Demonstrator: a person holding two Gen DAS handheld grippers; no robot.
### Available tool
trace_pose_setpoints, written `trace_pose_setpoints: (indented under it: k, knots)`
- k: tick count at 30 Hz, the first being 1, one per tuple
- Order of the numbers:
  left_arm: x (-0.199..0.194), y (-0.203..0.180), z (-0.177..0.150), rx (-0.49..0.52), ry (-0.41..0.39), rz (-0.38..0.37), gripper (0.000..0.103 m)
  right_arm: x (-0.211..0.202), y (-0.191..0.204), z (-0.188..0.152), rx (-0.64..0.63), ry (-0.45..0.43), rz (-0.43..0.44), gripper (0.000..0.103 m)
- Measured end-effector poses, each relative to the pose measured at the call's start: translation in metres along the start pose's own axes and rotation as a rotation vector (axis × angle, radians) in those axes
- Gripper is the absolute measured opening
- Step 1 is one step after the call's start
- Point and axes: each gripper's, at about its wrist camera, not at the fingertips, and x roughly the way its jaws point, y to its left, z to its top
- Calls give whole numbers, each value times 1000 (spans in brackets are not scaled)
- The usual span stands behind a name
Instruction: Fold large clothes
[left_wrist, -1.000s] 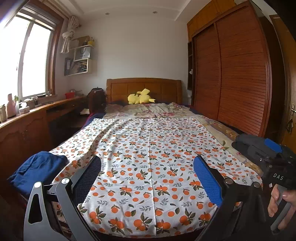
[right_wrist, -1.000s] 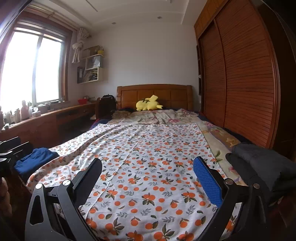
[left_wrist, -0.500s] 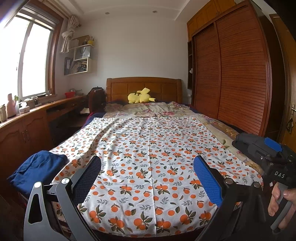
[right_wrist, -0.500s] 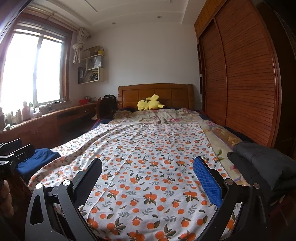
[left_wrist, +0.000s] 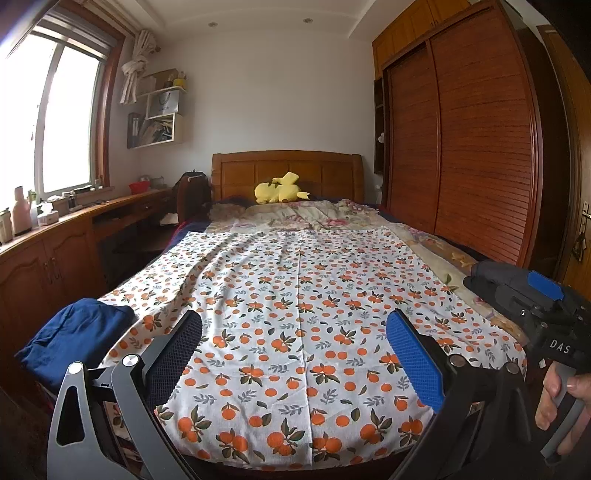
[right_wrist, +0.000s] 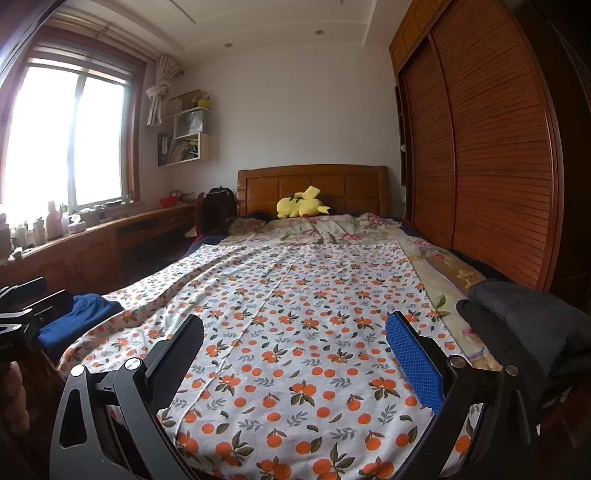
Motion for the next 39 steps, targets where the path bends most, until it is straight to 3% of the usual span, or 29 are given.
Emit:
trace_pose_setpoints:
  k: [39]
  knots:
    - [3, -1, -7, 5, 7, -1, 100, 1, 0, -2, 4, 6, 1, 95]
